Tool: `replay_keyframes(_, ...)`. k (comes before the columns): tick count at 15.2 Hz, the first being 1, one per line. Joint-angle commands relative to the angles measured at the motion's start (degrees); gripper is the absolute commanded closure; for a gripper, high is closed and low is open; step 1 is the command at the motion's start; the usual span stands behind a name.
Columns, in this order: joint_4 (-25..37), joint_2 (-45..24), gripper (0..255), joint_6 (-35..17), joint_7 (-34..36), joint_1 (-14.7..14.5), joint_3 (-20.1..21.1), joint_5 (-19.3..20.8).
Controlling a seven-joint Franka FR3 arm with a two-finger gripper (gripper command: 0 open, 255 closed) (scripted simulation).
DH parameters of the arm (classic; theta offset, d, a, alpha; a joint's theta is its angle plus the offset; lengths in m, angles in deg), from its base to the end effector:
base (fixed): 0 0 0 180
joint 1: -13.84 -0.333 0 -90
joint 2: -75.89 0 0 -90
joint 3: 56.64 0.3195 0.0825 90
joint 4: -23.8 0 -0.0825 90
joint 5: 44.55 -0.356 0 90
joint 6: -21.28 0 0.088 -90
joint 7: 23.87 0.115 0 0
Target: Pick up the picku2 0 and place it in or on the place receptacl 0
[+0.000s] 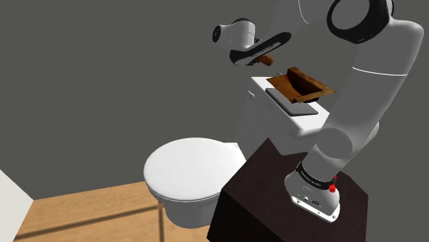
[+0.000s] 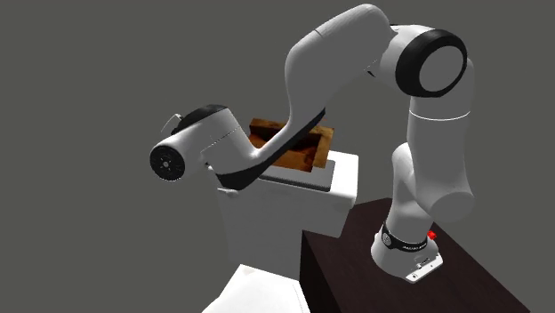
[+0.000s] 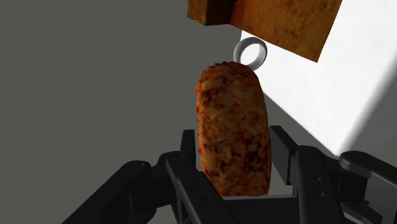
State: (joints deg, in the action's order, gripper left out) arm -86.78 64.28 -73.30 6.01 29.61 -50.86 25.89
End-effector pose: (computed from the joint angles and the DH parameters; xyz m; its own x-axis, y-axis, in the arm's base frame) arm 0.5263 -0.1988 0.4259 0.9608 -0.2735 -0.0446 -0.0540 -0.3427 0.9379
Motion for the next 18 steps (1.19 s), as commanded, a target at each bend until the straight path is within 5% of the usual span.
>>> replay_keyframes(1, 0.3, 0.8, 255, 0.3, -1.0, 0.0, 0.0, -0.1)
replay_keyframes(12, 3.7, 3.8, 255, 2.7, -7.0, -0.1, 0.2, -0.8)
replay_keyframes(18, -12.3, 17.3, 255, -0.5, -5.4, 1.0, -0.7, -1.0)
